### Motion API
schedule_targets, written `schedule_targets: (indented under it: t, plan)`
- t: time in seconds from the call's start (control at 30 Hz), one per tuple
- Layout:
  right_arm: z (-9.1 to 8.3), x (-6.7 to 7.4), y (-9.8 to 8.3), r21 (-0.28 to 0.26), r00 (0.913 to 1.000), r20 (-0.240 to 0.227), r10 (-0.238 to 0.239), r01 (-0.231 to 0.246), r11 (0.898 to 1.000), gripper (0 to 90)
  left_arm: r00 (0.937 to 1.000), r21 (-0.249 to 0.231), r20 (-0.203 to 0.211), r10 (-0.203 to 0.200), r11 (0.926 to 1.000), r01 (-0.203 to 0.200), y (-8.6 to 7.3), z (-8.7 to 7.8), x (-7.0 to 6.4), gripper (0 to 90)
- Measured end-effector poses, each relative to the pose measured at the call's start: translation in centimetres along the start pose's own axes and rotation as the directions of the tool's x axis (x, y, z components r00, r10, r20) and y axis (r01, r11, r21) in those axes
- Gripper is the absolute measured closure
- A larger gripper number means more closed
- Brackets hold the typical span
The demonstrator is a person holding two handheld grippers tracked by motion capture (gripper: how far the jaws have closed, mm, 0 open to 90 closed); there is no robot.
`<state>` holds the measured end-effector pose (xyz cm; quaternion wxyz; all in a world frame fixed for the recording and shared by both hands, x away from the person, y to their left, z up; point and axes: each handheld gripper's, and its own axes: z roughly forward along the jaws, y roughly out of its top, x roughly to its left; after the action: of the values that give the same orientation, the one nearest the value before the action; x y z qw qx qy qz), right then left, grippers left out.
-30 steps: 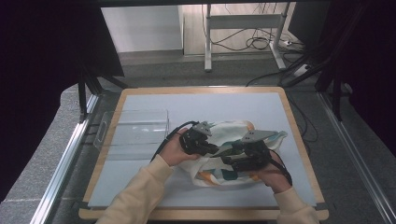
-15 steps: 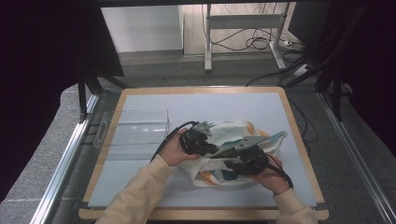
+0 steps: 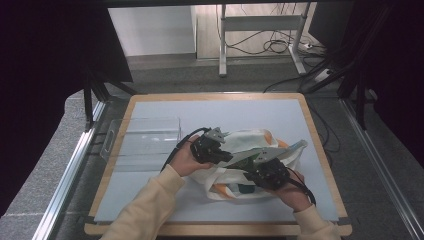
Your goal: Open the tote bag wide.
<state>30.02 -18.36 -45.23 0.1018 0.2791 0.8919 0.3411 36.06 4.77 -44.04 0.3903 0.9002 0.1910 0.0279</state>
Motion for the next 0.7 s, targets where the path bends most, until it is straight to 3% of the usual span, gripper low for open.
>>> schedule_targets:
  t: [0.4,0.7]
  plan:
    - [-0.2,0.2,-0.6,-0.007,0.9998,-0.019,-0.008,0.007,1.0,84.3,0.9981,-0.002,-0.062,-0.009,1.0,0.009,0.8,-0.7,0.9,87.0]
    - [-0.3,0.3,-0.9,-0.008,0.9992,-0.039,0.004,-0.004,1.0,84.7,0.9924,-0.008,-0.12,-0.029,0.9996,0.028,1.3,-0.8,2.0,87.0]
